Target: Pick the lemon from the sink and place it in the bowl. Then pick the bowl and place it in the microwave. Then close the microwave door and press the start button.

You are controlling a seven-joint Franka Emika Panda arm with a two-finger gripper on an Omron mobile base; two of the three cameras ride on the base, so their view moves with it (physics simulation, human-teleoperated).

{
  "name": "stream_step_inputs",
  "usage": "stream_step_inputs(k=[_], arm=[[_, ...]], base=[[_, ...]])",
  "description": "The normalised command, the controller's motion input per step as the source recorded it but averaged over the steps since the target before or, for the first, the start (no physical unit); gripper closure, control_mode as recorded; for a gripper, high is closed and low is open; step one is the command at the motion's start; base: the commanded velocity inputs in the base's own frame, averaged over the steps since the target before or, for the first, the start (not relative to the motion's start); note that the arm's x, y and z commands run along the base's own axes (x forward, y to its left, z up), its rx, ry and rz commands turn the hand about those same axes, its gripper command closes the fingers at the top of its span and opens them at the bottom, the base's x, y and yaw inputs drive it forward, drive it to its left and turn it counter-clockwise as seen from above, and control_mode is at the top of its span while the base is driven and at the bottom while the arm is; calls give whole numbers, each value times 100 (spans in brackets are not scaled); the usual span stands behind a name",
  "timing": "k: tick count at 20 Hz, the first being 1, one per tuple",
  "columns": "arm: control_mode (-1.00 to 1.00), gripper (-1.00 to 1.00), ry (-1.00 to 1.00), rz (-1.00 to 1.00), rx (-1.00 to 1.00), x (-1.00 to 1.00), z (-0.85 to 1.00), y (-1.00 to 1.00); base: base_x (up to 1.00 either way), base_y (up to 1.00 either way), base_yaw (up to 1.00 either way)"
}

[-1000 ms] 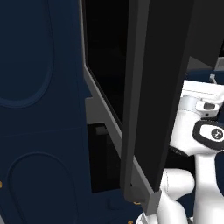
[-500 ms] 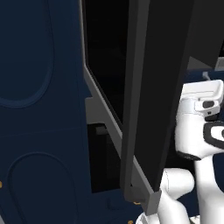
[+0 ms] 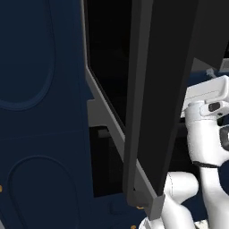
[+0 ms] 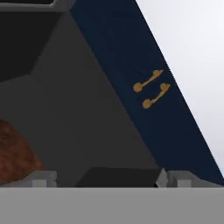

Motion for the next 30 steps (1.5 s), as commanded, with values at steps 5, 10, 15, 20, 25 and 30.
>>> stream_step_inputs(k=[5,10,15,20,25,30], arm=[[-100,-100,-19,-40,-32,0,-28,100],[-100,-100,-3,-36,-27,14,-67,100],[-100,-100,-1,-35,-25,7,-74,100],[-100,-100,-11,-26,-21,-42,-59,100],[-100,-100,-7,-22,-25,-33,-82,100],[-100,-100,-11,-22,-28,-41,-64,100]], base=[[0,0,0],[0,0,0],[0,0,0],[0,0,0],[0,0,0],[0,0,0]])
